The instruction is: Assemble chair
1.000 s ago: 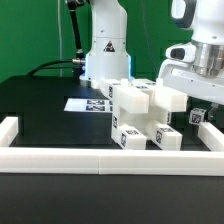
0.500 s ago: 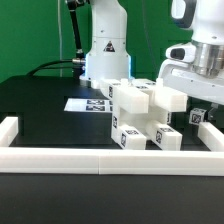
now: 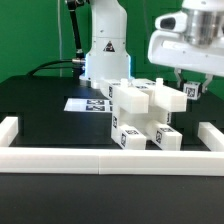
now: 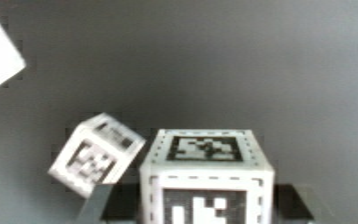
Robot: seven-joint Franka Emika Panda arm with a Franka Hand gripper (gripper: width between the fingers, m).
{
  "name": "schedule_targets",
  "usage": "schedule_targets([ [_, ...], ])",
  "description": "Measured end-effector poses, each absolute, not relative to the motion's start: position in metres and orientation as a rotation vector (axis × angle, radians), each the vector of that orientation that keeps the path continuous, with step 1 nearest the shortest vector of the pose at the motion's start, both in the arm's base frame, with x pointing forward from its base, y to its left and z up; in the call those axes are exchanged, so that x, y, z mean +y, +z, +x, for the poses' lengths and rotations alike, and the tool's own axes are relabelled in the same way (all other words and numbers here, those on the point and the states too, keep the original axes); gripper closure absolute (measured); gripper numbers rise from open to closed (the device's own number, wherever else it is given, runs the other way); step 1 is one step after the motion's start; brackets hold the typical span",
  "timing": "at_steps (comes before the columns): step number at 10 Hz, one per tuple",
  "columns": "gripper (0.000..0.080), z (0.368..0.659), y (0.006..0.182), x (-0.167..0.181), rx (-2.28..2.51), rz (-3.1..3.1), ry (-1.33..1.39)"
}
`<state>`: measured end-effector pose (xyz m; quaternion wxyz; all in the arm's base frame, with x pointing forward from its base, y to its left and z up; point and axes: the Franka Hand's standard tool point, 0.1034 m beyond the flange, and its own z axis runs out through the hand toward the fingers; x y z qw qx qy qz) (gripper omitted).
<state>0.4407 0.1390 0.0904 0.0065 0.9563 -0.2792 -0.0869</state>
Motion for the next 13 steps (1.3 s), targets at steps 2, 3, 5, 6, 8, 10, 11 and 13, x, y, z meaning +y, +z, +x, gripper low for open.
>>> schedule_targets([
  [2,0.0510,0.449,0.113,0.122,-0.894,2.999,-0.303],
  [3,0.0510,0.451,0.114,0.115,-0.886,3.001,-0.300],
  [5,0.0510,0.474,0.130,0.079,-0.793,3.043,-0.298],
  [6,0.0509,0.482,0.133,0.058,-0.793,3.049,-0.288],
  [8,0.0509,0.490,0.140,0.039,-0.808,3.047,-0.286],
  [10,0.0509,0.489,0.139,0.039,-0.807,3.047,-0.283],
  [11,0.0509,0.489,0.139,0.039,-0.807,3.046,-0.283],
  [13,0.0509,0.492,0.137,0.041,-0.796,3.046,-0.269],
])
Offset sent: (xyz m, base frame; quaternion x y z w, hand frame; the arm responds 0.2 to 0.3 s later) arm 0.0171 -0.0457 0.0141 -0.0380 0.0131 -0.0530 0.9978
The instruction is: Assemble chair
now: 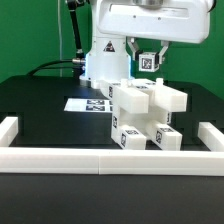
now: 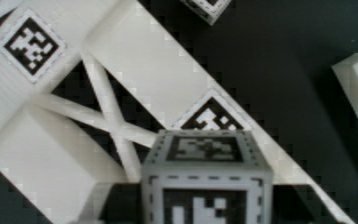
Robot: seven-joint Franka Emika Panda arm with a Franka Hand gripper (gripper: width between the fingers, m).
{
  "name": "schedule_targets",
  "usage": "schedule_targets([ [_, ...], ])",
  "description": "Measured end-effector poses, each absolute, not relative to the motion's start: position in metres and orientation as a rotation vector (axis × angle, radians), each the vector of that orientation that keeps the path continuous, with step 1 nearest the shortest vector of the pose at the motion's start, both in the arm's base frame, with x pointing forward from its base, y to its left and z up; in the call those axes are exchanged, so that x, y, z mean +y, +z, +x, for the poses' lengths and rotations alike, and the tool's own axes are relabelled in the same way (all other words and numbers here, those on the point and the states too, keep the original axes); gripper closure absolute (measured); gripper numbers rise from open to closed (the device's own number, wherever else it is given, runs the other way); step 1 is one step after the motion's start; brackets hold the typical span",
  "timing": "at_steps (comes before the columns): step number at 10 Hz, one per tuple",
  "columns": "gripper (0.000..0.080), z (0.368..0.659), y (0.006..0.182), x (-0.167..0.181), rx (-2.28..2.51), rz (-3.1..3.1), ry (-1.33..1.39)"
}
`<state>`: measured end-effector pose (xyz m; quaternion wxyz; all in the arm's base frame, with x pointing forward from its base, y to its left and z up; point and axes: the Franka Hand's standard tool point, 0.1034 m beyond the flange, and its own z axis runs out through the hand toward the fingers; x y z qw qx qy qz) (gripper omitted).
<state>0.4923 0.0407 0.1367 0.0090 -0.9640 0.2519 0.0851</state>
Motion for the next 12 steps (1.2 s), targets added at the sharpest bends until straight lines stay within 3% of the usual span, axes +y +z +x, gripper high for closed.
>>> schedule_targets([
  [2,0.0509,0.510,0.136,0.057,0.679,-3.075,0.207],
  [12,0.0509,0.521,0.136,0.060,0.611,-3.096,0.159],
])
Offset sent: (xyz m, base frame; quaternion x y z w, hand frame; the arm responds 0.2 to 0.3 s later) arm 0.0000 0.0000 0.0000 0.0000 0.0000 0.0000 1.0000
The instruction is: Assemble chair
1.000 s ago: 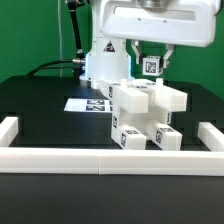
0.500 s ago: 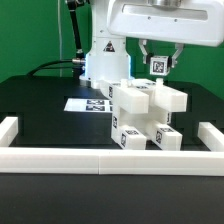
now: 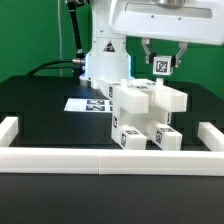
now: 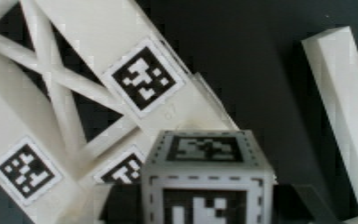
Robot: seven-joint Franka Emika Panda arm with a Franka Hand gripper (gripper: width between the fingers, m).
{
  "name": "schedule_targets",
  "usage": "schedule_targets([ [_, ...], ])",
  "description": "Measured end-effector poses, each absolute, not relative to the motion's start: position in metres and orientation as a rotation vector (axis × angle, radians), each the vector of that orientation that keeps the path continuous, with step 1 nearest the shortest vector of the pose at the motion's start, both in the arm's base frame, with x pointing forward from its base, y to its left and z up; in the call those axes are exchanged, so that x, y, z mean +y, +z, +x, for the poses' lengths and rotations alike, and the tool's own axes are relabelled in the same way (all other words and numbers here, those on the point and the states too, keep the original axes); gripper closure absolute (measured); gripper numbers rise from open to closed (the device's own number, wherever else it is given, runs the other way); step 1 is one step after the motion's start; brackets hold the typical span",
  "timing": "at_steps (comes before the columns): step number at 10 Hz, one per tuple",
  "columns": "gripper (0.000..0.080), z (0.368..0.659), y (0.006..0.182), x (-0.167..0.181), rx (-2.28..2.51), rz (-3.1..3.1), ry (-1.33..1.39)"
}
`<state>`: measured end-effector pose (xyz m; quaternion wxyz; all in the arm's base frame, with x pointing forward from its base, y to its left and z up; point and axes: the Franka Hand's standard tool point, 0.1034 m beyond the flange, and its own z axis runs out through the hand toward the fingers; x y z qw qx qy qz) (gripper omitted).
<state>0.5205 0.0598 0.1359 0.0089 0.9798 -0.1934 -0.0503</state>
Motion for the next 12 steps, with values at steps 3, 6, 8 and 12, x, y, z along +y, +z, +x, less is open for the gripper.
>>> schedule_targets([
  [3,0.0509,0.5212,0.1324,0.0586,-0.599,3.058,-0.150],
  [6,0.0509,0.5184,0.1280,0.0599,-0.592,3.059,-0.139],
  [8,0.0509,0.5197,0.1280,0.0607,-0.589,3.063,-0.118],
  [12,0.0509,0.5210,0.1282,0.0608,-0.591,3.066,-0.094],
])
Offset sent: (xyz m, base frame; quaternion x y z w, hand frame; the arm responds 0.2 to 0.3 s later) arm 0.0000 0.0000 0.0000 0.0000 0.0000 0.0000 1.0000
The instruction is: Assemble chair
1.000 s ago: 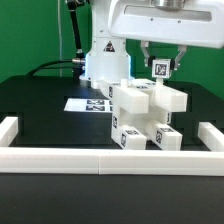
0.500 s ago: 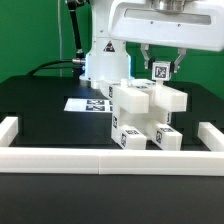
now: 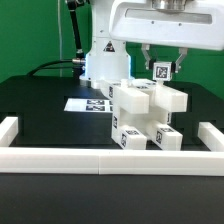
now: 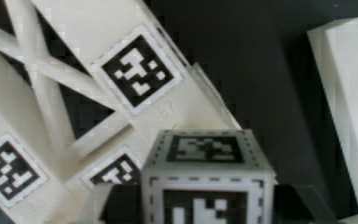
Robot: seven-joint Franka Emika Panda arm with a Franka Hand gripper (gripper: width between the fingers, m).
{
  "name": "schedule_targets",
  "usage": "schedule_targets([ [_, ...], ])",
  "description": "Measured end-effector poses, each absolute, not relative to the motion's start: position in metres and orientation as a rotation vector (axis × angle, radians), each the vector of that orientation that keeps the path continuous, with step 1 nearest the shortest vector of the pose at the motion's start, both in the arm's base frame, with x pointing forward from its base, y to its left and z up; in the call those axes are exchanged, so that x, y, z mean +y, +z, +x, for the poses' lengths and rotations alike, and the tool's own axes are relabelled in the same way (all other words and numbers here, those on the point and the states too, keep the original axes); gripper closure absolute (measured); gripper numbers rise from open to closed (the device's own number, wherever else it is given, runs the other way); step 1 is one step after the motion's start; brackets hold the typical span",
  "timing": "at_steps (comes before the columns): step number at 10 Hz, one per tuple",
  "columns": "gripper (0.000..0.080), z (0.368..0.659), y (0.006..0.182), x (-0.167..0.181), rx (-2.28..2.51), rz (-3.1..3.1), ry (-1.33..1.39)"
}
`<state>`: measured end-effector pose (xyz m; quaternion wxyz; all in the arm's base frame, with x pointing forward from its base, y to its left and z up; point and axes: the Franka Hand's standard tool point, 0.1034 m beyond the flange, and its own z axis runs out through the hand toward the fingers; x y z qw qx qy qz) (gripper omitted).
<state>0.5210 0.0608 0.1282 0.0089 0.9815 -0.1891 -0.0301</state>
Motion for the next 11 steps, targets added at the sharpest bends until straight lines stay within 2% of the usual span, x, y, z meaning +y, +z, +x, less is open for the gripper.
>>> schedule_targets([
  [11,0.0509,0.511,0.125,0.057,-0.596,3.066,-0.107],
])
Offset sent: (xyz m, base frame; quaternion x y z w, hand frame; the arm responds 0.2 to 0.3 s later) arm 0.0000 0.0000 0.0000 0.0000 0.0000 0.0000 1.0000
